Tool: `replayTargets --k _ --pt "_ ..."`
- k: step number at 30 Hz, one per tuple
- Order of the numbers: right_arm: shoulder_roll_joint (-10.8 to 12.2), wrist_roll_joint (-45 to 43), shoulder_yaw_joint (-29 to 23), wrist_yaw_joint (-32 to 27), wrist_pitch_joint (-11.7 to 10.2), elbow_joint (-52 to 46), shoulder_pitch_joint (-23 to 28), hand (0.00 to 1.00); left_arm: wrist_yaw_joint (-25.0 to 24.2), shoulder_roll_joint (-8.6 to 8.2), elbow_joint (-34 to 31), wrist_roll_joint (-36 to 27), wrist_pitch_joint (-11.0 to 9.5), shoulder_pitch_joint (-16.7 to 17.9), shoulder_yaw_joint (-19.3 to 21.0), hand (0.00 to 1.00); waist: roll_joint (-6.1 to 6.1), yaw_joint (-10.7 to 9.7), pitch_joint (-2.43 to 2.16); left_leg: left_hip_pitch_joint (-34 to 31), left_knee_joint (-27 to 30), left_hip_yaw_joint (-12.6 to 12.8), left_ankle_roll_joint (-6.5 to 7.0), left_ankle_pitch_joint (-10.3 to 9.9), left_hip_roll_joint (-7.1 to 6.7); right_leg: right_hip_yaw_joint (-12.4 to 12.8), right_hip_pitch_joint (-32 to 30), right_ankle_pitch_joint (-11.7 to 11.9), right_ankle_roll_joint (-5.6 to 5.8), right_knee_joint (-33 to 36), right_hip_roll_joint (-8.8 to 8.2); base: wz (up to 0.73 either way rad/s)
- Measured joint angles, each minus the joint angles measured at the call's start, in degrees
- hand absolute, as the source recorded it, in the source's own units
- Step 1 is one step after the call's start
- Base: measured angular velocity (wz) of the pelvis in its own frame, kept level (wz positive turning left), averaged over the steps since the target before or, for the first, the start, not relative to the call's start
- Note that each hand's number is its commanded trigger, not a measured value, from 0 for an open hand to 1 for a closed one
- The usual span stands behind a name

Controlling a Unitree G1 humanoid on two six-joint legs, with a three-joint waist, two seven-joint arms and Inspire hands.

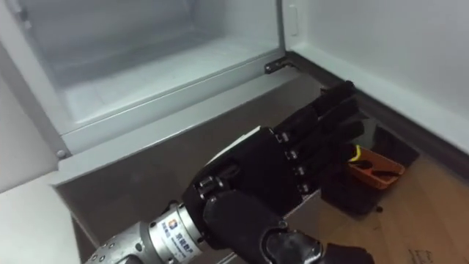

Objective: Put the bottle in the upper fridge

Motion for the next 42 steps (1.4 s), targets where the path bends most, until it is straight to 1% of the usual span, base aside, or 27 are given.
replayTargets --k 1,2,3,5,7,8,10,12,13,14,16,17,19,21,22,24,25,26,27,29,30,32,34,36,38,39,42 --pt "0.1 0.0 0.0 0.0 0.0 0.0 0.0 0.0 0.2 0.02 -0.2 0.2 0.0 0.2 0.1 0.0 -0.06 0.3 -0.03 -0.2 0.0 -0.5 0.01 0.1 -0.02 -0.6 0.0 0.0 0.02 0.0 -0.12 0.43" --pt "0.3 -0.1 0.0 0.0 0.0 0.0 -0.3 0.0 0.3 0.09 -1.1 0.9 0.0 1.2 0.6 0.0 -0.29 0.5 -0.03 -0.7 0.1 -1.6 0.1 0.4 -0.27 -1.7 0.0 0.0 0.03 0.0 -0.4 0.39" --pt "0.5 -0.2 0.0 0.0 0.0 0.0 -0.3 0.0 0.3 0.15 -1.5 1.5 0.0 1.7 0.7 0.0 -0.45 0.7 -0.08 -0.9 0.1 -1.9 0.16 0.6 -0.61 -2.2 0.0 0.0 0.04 0.0 -0.56 0.45" --pt "0.7 -0.3 0.7 0.1 0.0 0.2 -0.9 0.0 0.3 1.12 -3.2 3.7 -0.1 4.1 0.7 0.0 -1.07 1.8 -0.33 -1.4 0.1 -3.4 0.26 1.0 -0.93 -3.7 0.2 0.0 0.06 0.0 -0.89 0.37" --pt "0.7 -0.1 2.4 0.1 -0.2 0.3 -1.2 0.0 0.2 1.78 -4.5 5.0 -0.1 5.9 0.6 0.0 -1.71 2.6 -0.45 -1.5 0.1 -4.7 0.27 1.3 -0.97 -5.0 0.8 0.0 0.06 0.0 -1.05 0.34" --pt "0.7 -0.3 2.9 0.2 -0.2 0.6 -1.3 0.0 -0.1 1.77 -4.9 5.7 -0.2 6.9 0.6 0.0 -2.0 3.5 -0.49 -1.4 0.1 -5.1 0.31 1.4 -1.03 -5.4 1.0 0.0 0.06 -0.1 -1.16 0.29" --pt "0.7 -0.8 3.8 0.8 -0.7 1.3 -1.6 0.0 -0.5 1.71 -4.9 6.3 -0.6 8.7 0.6 0.0 -2.16 4.9 -0.46 -1.5 0.3 -5.5 0.44 1.5 -1.05 -6.3 1.2 -0.1 0.14 -0.1 -1.41 0.2" --pt "0.7 -1.7 4.2 0.9 -1.1 1.2 -1.7 0.0 -0.7 1.86 -4.9 6.9 -0.8 11.6 0.7 0.0 -2.46 5.5 -0.43 -1.7 0.4 -6.3 0.61 1.7 -1.28 -6.7 1.2 -0.4 0.28 0.2 -1.7 0.19" --pt "0.8 -2.6 4.6 1.2 -1.1 1.2 -1.9 0.0 -1.2 2.07 -4.9 8.5 -0.8 13.6 0.6 0.0 -2.82 6.2 -0.46 -1.9 0.6 -6.3 0.63 1.8 -1.32 -6.9 1.1 -0.5 0.32 0.2 -1.79 0.15" --pt "1.2 -3.2 4.7 1.3 -1.1 1.3 -2.0 0.0 -1.8 2.23 -4.9 10.7 -0.8 15.2 0.6 0.0 -3.42 6.5 -0.42 -2.6 1.3 -6.9 0.63 1.8 -1.36 -7.9 1.1 -0.6 0.3 0.1 -1.94 0.22" --pt "2.0 -3.7 4.6 1.3 -1.2 1.5 -2.1 0.0 -2.2 2.59 -4.9 12.7 -0.7 16.5 0.6 0.0 -4.38 6.6 -0.45 -3.6 2.0 -8.0 0.66 1.8 -1.49 -9.1 0.9 -0.7 0.29 0.1 -2.1 0.38" --pt "2.3 -4.9 4.5 1.3 -1.2 1.5 -2.1 0.0 -2.6 2.66 -4.9 13.7 -0.8 16.8 0.7 0.0 -4.63 7.1 -0.44 -3.8 2.0 -8.0 0.82 1.9 -1.54 -9.5 0.9 -0.7 0.3 0.1 -2.18 0.3" --pt "2.4 -6.6 4.6 1.5 -1.4 1.4 -2.1 0.0 -3.3 2.66 -4.9 14.5 -0.9 17.4 0.7 0.0 -4.81 8.2 -0.43 -3.9 2.0 -8.0 0.87 1.9 -1.66 -9.9 1.1 -0.7 0.4 0.1 -2.37 0.13" --pt "2.5 -7.1 4.6 2.1 -1.9 1.3 -2.1 0.0 -4.5 2.76 -4.9 15.8 -1.6 18.7 0.7 0.0 -4.61 8.3 -0.56 -3.8 2.0 -8.0 0.93 1.9 -1.87 -10.7 1.5 -0.8 0.63 0.1 -2.67 0.2" --pt "2.6 -7.1 4.7 2.5 -2.1 1.3 -2.1 0.0 -5.2 3.02 -4.9 15.8 -1.6 19.6 0.7 0.0 -4.54 8.2 -0.58 -3.7 2.0 -7.9 0.96 1.9 -1.98 -11.0 1.9 -0.9 0.79 0.0 -2.79 0.18" --pt "2.8 -7.1 5.5 2.6 -2.3 1.2 -2.3 0.0 -6.1 3.83 -4.8 15.8 -2.5 21.8 0.7 0.0 -4.48 8.5 -0.61 -3.7 2.0 -7.9 0.96 1.9 -1.98 -11.0 1.9 -1.0 0.82 0.0 -2.81 0.06" --pt "2.9 -7.1 6.3 2.5 -2.7 1.0 -2.3 0.0 -6.6 4.24 -4.8 16.6 -2.5 23.5 0.7 0.0 -4.51 8.7 -0.6 -3.7 1.9 -7.9 0.96 1.9 -1.98 -11.0 1.9 -1.1 0.81 0.0 -2.81 0.0" --pt "2.9 -7.1 6.4 2.5 -2.8 1.1 -2.3 0.0 -7.3 4.37 -4.0 18.1 -2.8 25.3 0.8 0.0 -4.52 8.9 -0.59 -3.7 1.9 -7.9 0.96 1.9 -1.98 -11.1 1.9 -1.2 0.77 0.0 -2.81 0.03" --pt "2.9 -7.1 6.5 2.5 -3.0 1.1 -2.2 0.0 -7.7 4.36 -3.4 18.9 -2.8 26.0 0.8 0.0 -4.52 9.1 -0.59 -3.7 1.9 -7.9 0.96 1.9 -1.98 -11.2 1.9 -1.3 0.76 0.1 -2.82 0.05" --pt "2.9 -7.0 6.7 2.5 -3.3 1.1 -2.1 0.0 -7.9 5.07 -2.0 24.3 -2.8 29.3 0.8 0.0 -4.61 9.2 -0.53 -3.9 1.9 -7.9 0.96 1.9 -1.96 -11.6 1.9 -1.4 0.72 0.0 -2.82 0.07" --pt "2.9 -7.0 6.7 2.5 -3.3 1.1 -2.0 0.0 -8.1 5.38 -1.7 25.5 -2.8 30.1 0.8 0.0 -4.64 9.2 -0.51 -3.9 1.9 -7.8 0.96 1.9 -1.96 -11.6 1.9 -1.5 0.71 0.0 -2.82 0.07" --pt "2.9 -7.0 6.7 2.6 -3.3 1.1 -1.9 0.0 -9.5 5.81 1.6 30.0 -2.8 32.1 1.1 0.0 -4.76 9.6 -0.43 -3.9 1.9 -8.0 0.96 1.9 -1.96 -11.9 2.0 -1.5 0.7 0.0 -2.8 0.06" --pt "2.9 -6.9 6.9 2.9 -3.3 1.1 -1.9 0.0 -9.8 6.04 3.5 32.4 -2.6 33.5 1.2 0.0 -4.94 9.7 -0.32 -4.1 1.9 -8.0 0.96 1.9 -1.98 -12.1 2.0 -1.5 0.7 -0.1 -2.8 0.05" --pt "3.1 -6.8 6.9 3.1 -3.4 1.0 -1.8 0.0 -10.0 6.31 4.7 33.1 -2.8 35.1 1.7 0.0 -5.33 9.7 -0.07 -4.1 1.9 -8.0 0.96 1.9 -1.99 -12.2 2.0 -1.6 0.73 -0.1 -2.82 0.05" --pt "3.2 -6.8 6.9 3.8 -3.4 0.7 -1.8 0.0 -10.1 6.11 9.4 34.4 -3.5 36.3 2.2 0.0 -5.83 9.8 0.15 -4.1 1.8 -8.0 0.96 1.9 -2.0 -12.3 2.0 -1.7 0.73 0.0 -2.85 0.0" --pt "3.2 -6.8 6.9 3.8 -3.4 0.7 -1.8 0.0 -10.0 6.16 10.8 34.6 -3.5 36.4 2.2 0.0 -5.92 9.8 0.16 -4.2 1.8 -8.0 0.96 1.9 -2.0 -12.4 1.9 -1.7 0.74 0.0 -2.85 0.0" --pt "3.2 -7.1 6.9 3.7 -3.4 0.6 -1.8 0.0 -9.6 5.97 20.6 35.7 -3.8 36.5 2.3 0.0 -6.05 9.9 0.16 -4.3 1.9 -7.8 0.96 1.9 -2.02 -12.4 1.8 -1.7 0.77 0.0 -2.86 0.0"
